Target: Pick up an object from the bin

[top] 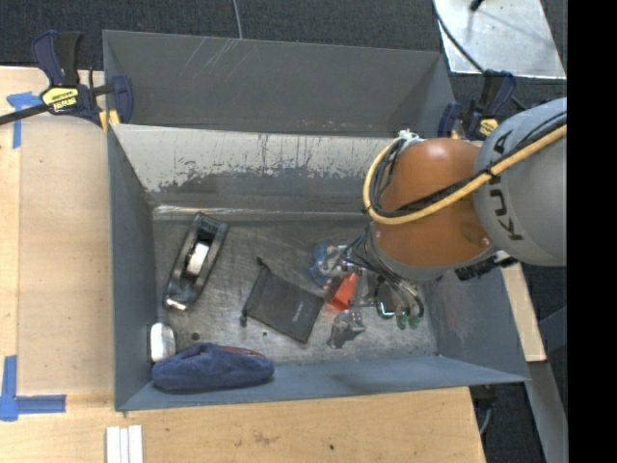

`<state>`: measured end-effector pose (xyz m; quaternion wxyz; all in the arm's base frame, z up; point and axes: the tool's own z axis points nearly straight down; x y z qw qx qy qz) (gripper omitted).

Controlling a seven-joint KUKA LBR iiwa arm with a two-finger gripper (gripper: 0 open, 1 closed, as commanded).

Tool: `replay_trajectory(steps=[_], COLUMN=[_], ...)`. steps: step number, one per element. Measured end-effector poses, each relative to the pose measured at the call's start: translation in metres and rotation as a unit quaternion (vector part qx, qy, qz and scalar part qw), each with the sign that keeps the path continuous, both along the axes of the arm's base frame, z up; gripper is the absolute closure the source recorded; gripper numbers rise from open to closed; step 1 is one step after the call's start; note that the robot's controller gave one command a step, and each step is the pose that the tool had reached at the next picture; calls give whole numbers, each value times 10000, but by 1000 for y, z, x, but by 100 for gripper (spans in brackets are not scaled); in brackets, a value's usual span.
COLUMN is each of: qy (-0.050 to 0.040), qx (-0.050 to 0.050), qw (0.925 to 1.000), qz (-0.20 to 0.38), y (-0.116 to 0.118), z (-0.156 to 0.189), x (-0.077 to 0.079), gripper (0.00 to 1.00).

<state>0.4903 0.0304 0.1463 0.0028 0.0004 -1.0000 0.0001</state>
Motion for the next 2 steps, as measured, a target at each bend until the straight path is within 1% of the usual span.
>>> replay_trajectory(steps=[1, 2], qy=[-54, -74], qx=[-1, 5], qw=[10000, 10000], qz=[-53, -56], y=[-15, -15], z=[-68, -63], x=[72, 72], gripper=[0, 100])
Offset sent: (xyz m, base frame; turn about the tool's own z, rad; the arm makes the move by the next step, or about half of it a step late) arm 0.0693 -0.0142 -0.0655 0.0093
